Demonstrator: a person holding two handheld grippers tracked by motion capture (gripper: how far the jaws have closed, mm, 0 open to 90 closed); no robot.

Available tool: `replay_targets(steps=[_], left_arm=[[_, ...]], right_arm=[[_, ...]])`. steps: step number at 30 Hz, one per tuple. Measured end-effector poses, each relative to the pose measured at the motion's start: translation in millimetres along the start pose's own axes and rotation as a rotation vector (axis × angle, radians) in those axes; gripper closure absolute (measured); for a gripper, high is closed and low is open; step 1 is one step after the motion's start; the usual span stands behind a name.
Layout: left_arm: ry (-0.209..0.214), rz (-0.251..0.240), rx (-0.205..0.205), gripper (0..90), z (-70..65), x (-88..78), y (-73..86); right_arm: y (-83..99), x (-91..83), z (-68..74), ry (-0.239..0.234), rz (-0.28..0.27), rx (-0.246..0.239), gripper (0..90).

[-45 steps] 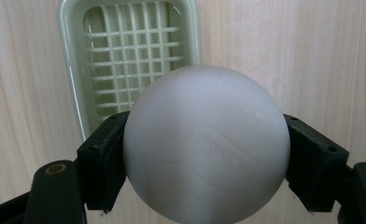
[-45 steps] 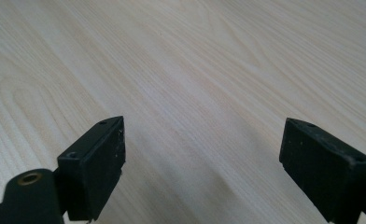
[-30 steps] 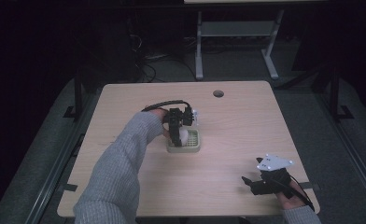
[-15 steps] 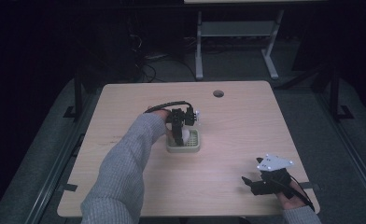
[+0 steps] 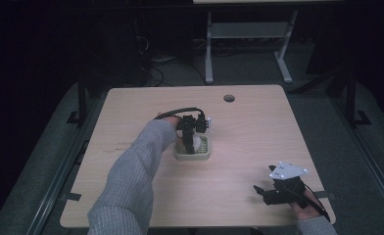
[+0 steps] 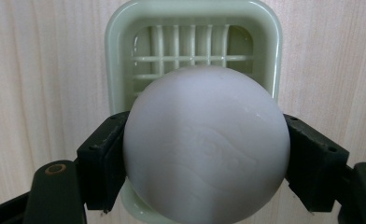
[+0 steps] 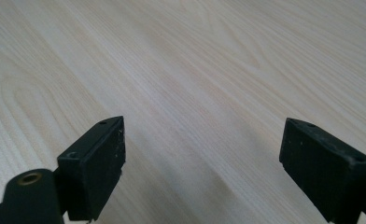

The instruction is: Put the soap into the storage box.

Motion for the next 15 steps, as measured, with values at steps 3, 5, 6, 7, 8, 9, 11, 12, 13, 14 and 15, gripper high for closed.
replay_targets(steps=[3,5,6,7,8,9,11,12,13,14,15], left_arm=[[-0.002,-0.005,-0.003,23.7,0.4,1.0,-1.5],[-0.001,-0.001,-0.002,23.7,0.5,1.1,-1.7],[-0.001,0.000,-0.003,23.7,0.7,1.1,-1.8],[0.002,0.000,-0.004,23.7,0.7,1.2,-1.9],[0.004,0.000,-0.003,23.7,0.7,1.5,-2.1],[0.004,0.001,-0.003,23.7,0.7,1.6,-2.2],[0.003,0.003,0.006,23.7,1.2,2.4,-2.5],[0.002,0.006,0.006,23.7,1.1,2.9,-2.6],[0.003,0.007,0.006,23.7,1.1,3.4,-2.7],[0.002,0.005,0.007,23.7,1.3,3.7,-2.8],[0.003,0.005,0.007,23.7,1.3,3.7,-2.9]], right_arm=[[0.0,-0.1,0.2,-0.001,0.000,0.001,13.9],[0.0,-0.3,0.1,0.000,-0.002,0.002,13.9],[0.0,-0.3,0.1,0.001,-0.002,0.002,13.9],[0.0,-0.3,0.0,0.000,-0.002,0.003,13.9],[0.0,-0.3,0.0,0.000,-0.002,0.003,13.9],[0.0,-0.3,0.1,0.000,-0.002,0.002,13.9],[0.0,-0.3,0.1,0.001,-0.002,0.001,13.9],[0.0,-0.3,0.1,0.000,-0.002,0.002,13.9],[0.0,-0.2,0.1,0.000,-0.001,0.003,13.9],[0.0,-0.3,0.0,0.000,-0.002,0.002,13.9],[0.0,-0.3,0.0,0.001,-0.002,0.002,13.9]])
Point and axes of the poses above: each handheld gripper's, and its own axes: x roughly forward along the jaws, y roughly out of its underside, z roughly to its left, the point moved 4 cm from there along x, roughly forward along the jaws, and after that the axes turned 7 degrees about -y, right-handed, at the moved point
